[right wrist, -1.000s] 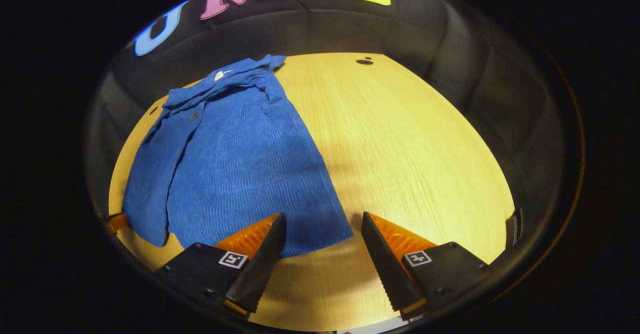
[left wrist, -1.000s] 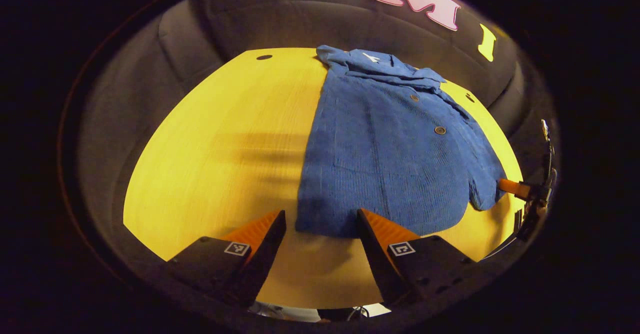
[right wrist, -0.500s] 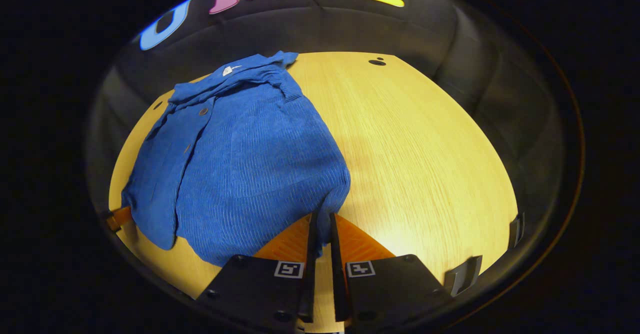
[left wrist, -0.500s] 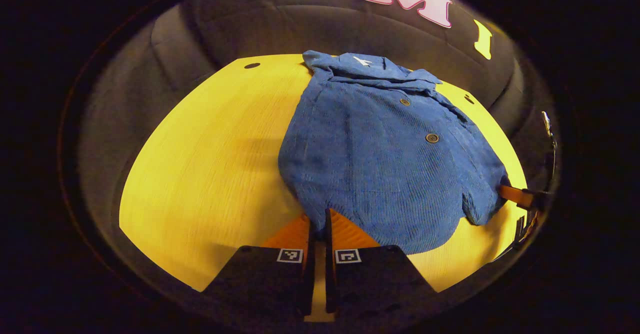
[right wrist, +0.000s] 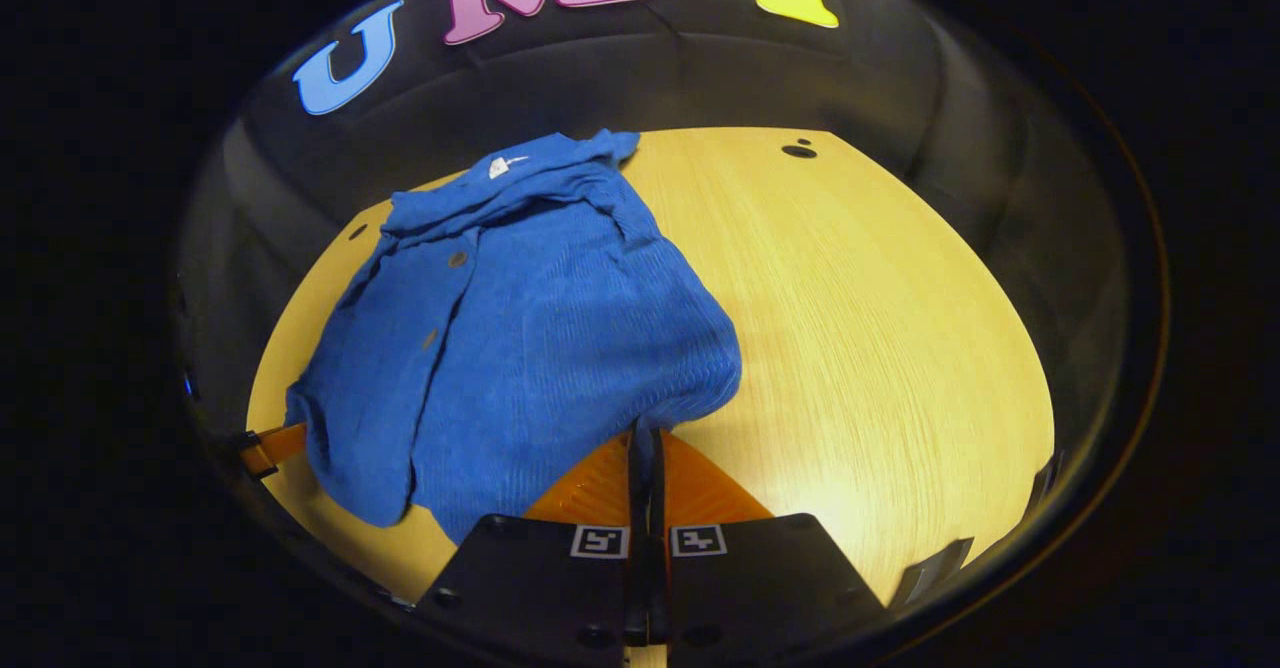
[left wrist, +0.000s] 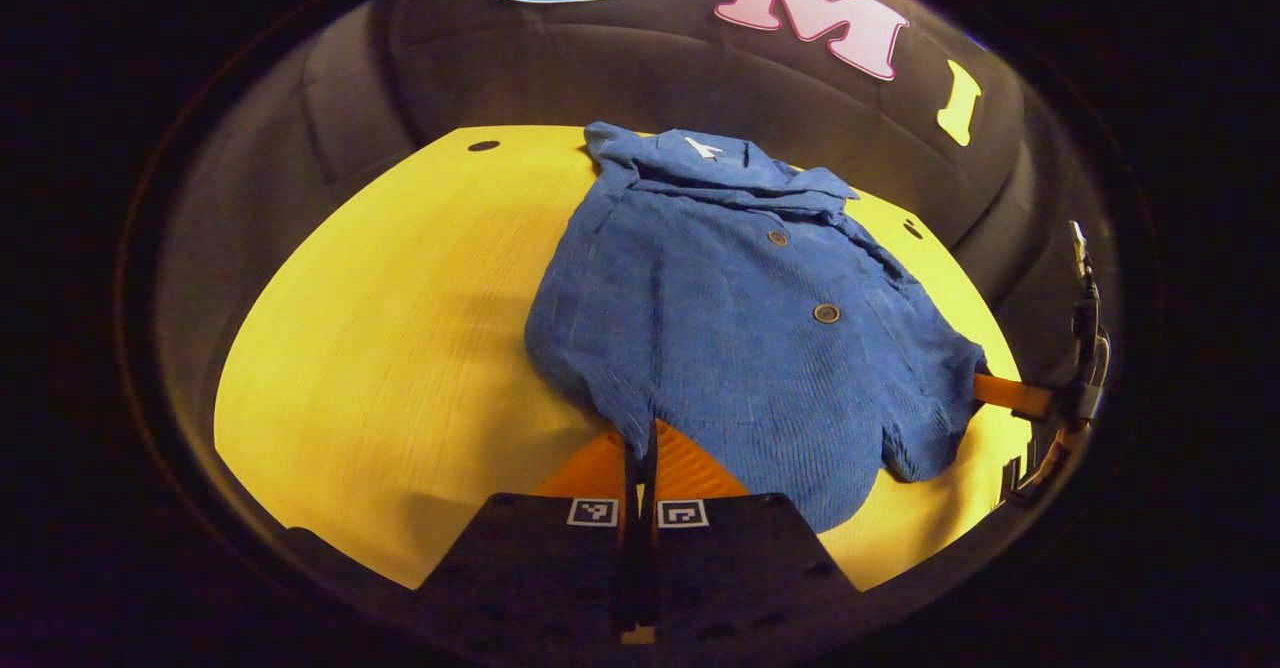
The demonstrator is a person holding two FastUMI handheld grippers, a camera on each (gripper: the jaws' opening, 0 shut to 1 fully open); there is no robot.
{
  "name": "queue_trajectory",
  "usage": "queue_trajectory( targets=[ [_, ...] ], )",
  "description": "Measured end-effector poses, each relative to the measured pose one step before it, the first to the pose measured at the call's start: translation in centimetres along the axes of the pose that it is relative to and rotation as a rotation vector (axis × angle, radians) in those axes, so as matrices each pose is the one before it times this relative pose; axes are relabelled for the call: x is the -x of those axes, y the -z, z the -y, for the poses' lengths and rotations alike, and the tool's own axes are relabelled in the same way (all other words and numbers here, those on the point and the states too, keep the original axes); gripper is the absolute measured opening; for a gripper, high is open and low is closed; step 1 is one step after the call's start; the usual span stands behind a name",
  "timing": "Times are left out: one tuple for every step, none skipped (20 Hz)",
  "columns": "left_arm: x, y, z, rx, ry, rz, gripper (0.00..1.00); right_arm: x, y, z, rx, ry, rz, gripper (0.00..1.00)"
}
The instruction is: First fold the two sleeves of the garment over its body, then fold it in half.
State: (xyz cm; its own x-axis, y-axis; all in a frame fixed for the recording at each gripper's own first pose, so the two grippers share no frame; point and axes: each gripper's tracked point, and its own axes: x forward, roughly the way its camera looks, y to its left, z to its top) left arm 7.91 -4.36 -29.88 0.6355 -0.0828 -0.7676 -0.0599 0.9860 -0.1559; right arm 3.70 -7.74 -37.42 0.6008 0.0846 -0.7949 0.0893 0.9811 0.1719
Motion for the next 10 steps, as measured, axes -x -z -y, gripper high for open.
queue_trajectory(
  targets=[
    [0.111,-1.391,0.316,-0.00631,0.00657,0.02098,0.00,-0.073,-1.339,-0.429,0.00519,-0.00827,0.02127,0.01],
    [0.293,-1.448,0.333,0.00230,0.01012,0.02439,0.00,-0.043,-1.405,-0.498,0.00287,-0.00906,0.02599,0.01],
    [0.288,-1.452,0.265,0.00099,0.01076,0.02430,0.00,-0.263,-1.617,-0.340,0.00063,-0.00978,0.02499,0.01],
    [-0.160,-1.688,0.013,-0.00167,0.00842,0.02721,0.00,-0.353,-1.410,-0.293,0.00174,-0.00743,0.02181,0.01],
    [-0.320,-1.722,0.169,-0.00351,0.01300,0.02296,0.00,-0.412,-1.394,-0.310,-0.00129,-0.00950,0.02107,0.01],
    [-0.672,-1.505,-0.216,-0.00322,0.00127,0.01887,0.00,-0.358,-1.443,-0.161,-0.00189,-0.00837,0.02348,0.01],
    [-0.525,-1.519,-0.321,-0.00381,-0.00057,0.02071,0.00,-0.471,-1.405,0.009,-0.00129,-0.00437,0.02911,0.01],
    [-0.619,-1.401,-0.361,-0.00641,-0.00457,0.02123,0.00,-0.728,-1.592,-0.250,-0.00444,-0.00746,0.02918,0.01],
    [-0.715,-1.384,-0.359,0.00168,-0.00292,0.02007,0.00,-0.823,-1.625,-0.314,-0.00930,-0.00984,0.03138,0.01],
    [-0.769,-1.463,-0.038,0.01409,0.00606,0.02313,0.00,-0.842,-1.668,-0.332,-0.00536,-0.01069,0.03129,0.01]
  ],
)
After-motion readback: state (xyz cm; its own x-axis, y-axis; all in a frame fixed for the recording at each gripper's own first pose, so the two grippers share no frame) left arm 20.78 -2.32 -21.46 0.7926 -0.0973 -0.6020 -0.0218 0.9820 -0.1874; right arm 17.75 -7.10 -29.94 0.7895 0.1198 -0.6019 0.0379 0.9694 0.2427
